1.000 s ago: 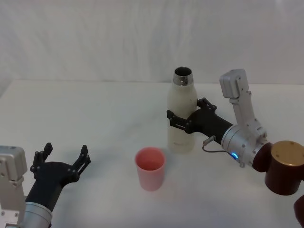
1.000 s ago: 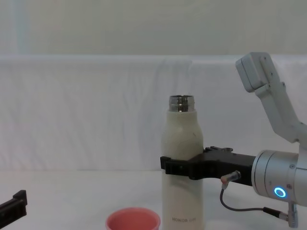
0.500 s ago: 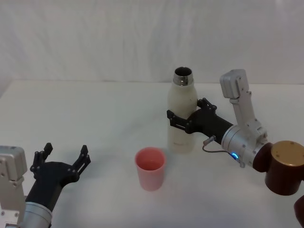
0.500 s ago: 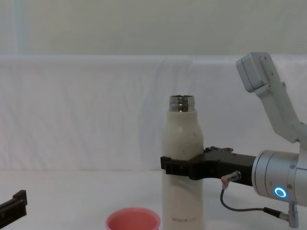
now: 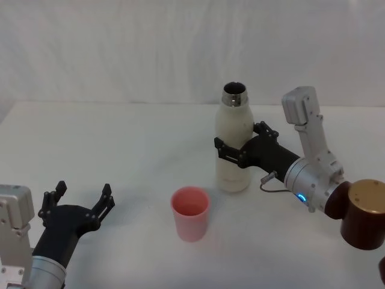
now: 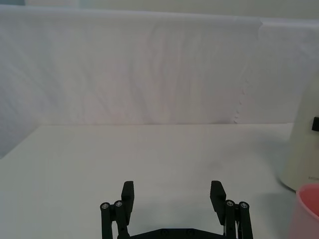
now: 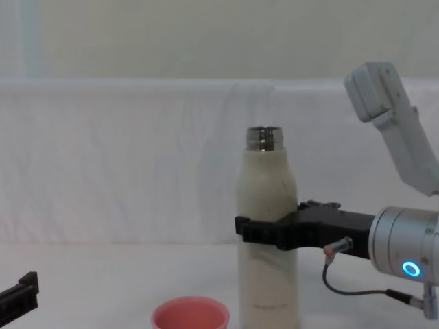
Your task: Grasp the thermos with one hand and pour water into the cup lid.
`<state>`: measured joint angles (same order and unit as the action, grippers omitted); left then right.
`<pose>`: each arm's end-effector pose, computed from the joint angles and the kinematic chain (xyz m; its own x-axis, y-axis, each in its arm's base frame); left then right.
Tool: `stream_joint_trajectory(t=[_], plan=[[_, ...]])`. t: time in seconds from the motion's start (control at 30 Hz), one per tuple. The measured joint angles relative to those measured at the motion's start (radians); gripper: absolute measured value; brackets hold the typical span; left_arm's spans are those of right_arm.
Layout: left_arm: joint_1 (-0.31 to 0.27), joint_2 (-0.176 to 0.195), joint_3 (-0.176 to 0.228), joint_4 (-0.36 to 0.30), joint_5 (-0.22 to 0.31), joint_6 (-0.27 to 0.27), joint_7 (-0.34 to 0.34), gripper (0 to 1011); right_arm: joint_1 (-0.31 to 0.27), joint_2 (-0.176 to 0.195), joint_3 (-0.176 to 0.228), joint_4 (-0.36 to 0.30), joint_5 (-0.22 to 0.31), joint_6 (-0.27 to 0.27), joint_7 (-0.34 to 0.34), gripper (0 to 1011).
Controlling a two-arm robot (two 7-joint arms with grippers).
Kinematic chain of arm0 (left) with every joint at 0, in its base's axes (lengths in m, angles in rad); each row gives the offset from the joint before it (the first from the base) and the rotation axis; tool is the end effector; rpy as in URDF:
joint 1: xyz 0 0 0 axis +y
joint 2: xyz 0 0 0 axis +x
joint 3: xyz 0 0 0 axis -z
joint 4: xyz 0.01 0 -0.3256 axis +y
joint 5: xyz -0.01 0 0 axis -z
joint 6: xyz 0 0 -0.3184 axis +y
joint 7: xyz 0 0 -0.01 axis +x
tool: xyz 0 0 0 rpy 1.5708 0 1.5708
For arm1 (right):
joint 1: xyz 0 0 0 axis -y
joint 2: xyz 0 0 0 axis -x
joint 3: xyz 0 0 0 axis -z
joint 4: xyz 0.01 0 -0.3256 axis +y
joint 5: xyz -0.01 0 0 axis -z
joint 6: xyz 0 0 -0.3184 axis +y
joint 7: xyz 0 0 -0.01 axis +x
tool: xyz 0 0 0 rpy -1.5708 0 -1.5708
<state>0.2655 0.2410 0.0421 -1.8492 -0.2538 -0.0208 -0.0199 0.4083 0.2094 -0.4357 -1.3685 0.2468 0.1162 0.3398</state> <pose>0.2534 0.0450 -0.3186 0.1245 0.9917 -0.0326 -0.9921 0.1240 -0.0176 0.4418 0.0526 -0.2694 0.6450 -0.7591 0.0885 0.7640 0.6428 -0.0547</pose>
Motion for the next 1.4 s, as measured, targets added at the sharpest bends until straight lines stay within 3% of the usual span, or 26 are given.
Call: stream_joint_trajectory(t=[0.4,0.73,0.93,1.4], plan=[[0.000,0.000,0.000,0.000,0.000,0.000,0.000,1001,-0.062,0.068,0.006,-0.167,-0.073,0.058,-0.034,956],[0.000,0.000,0.000,0.000,0.000,0.000,0.000,1001,-0.104,0.153,-0.019,-0.301,-0.207,0.145,-0.040,956],[0.000,0.000,0.000,0.000,0.000,0.000,0.000,1001,-0.105,0.187,-0.048,-0.338,-0.289,0.191,-0.034,956],[0.000,0.000,0.000,0.000,0.000,0.000,0.000,1001,-0.067,0.217,-0.133,-0.369,-0.465,0.264,-0.005,956]])
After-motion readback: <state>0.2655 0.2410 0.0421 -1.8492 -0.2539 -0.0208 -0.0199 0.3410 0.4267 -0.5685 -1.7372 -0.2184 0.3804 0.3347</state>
